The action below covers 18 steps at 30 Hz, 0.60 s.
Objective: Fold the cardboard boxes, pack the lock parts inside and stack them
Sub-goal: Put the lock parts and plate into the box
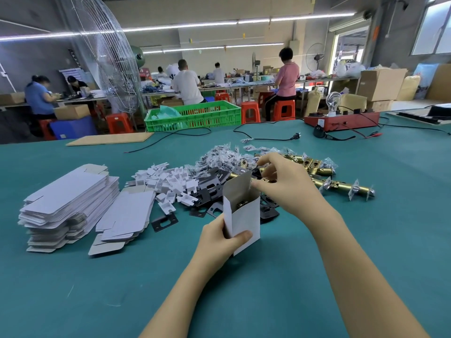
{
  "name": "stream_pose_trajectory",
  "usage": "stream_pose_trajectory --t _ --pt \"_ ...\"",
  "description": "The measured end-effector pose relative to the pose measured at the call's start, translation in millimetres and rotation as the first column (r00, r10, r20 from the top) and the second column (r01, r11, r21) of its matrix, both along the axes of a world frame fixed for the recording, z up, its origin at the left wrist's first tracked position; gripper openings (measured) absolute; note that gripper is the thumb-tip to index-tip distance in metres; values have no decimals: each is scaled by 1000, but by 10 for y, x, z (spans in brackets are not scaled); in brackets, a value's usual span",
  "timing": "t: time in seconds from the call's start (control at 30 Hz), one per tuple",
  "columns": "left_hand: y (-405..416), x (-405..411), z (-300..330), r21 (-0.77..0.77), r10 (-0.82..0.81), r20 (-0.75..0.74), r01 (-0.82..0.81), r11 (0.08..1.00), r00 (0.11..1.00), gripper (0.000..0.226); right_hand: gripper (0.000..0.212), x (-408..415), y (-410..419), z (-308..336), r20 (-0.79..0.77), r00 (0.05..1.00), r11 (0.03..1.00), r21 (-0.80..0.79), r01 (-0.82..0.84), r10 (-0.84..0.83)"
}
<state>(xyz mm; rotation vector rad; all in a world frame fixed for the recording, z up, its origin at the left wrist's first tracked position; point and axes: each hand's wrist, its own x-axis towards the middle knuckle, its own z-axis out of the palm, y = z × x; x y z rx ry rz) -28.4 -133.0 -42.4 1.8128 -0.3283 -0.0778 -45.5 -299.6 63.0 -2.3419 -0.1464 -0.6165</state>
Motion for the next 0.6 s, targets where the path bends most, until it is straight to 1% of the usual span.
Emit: stream_pose_trajectory --t 0.1,0.23,0.33,0.4,0.5,0.57,0.6 --pt "11 2 -6 -7 -11 -12 11 1000 1000 35 21 29 -100 -12 -52 999 996 92 21 -16" --pt "8 24 13 -25 17 -27 -18 1000 999 32 11 87 -268 -107 -101 989 973 195 127 -108" --pt "39 57 28 -75 130 -14 -131 989 991 33 11 129 -374 -234 -159 964 946 213 244 -213" --pt "77 87 20 -135 239 -5 -237 962 971 24 8 154 -412 -302 -174 949 928 224 298 -262" --pt "115 129 -6 -163 406 -7 -401 901 914 13 8 173 -417 -370 -199 940 916 243 320 -276" --pt "124 154 -24 -164 479 -21 -475 864 878 14 9 173 -382 -395 -215 941 919 241 311 -262" --pt "132 165 -32 -173 489 -36 -487 856 872 14 10 170 -351 -392 -210 943 924 232 305 -258"
